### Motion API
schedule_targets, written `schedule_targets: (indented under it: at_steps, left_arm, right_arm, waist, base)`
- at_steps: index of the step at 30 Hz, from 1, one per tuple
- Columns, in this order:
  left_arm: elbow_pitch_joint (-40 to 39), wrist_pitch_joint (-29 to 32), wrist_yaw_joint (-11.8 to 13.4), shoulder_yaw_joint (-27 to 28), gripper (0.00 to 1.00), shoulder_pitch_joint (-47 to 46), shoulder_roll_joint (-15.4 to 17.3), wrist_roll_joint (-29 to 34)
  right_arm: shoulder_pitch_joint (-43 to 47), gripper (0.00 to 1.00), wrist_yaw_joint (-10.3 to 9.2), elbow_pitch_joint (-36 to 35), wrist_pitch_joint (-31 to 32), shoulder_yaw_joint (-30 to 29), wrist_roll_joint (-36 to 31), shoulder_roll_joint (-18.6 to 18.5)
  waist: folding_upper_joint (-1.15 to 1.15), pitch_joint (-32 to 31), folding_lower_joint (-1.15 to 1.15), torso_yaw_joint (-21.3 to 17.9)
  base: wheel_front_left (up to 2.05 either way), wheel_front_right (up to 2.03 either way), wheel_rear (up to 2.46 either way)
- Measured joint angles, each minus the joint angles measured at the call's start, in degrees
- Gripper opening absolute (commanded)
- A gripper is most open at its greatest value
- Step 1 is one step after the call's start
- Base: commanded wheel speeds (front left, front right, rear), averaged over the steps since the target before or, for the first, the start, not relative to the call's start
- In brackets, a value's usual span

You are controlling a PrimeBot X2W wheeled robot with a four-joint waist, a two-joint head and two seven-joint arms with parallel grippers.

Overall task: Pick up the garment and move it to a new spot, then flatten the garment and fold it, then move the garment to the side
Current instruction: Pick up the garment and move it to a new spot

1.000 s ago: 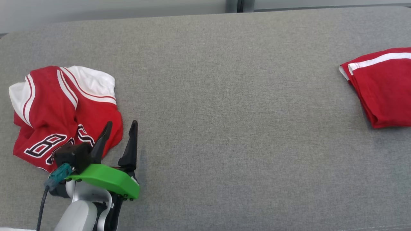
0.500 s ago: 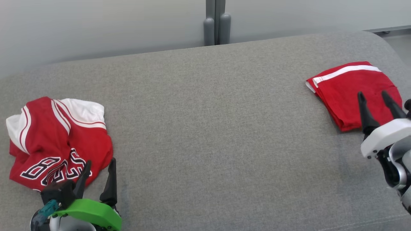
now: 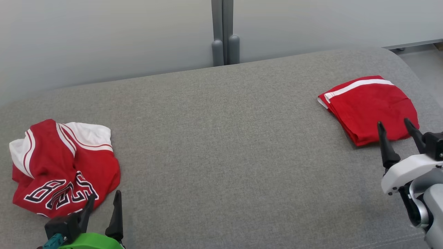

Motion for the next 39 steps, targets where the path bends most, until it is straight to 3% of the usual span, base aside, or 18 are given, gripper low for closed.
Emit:
schedule_targets:
  at_steps: [16,27,39]
  left_arm:
    - [0.5,-1.0,0.0,0.1,1.00,-0.1,-0.9,0.0]
    - [1.8,-1.6,0.1,3.7,1.00,0.6,-1.2,0.0]
    - [1.9,-1.6,0.1,4.7,1.00,1.4,-1.2,-0.8]
  right_arm:
    - [7.1,1.00,0.00,-5.3,0.0,-2.4,-7.5,5.1]
    - [7.7,1.00,0.01,-8.2,0.0,1.8,-10.4,8.0]
    - [9.1,1.00,0.00,-8.4,0.0,1.5,-12.1,9.3]
  waist:
    - [0.00,-0.3,0.00,5.1]
    - [0.00,-1.1,0.00,12.4]
    - [0.00,-2.0,0.00,21.0]
  base:
    - [0.00,0.00,0.00]
    - [0.00,0.00,0.00]
    - [0.00,0.00,0.00]
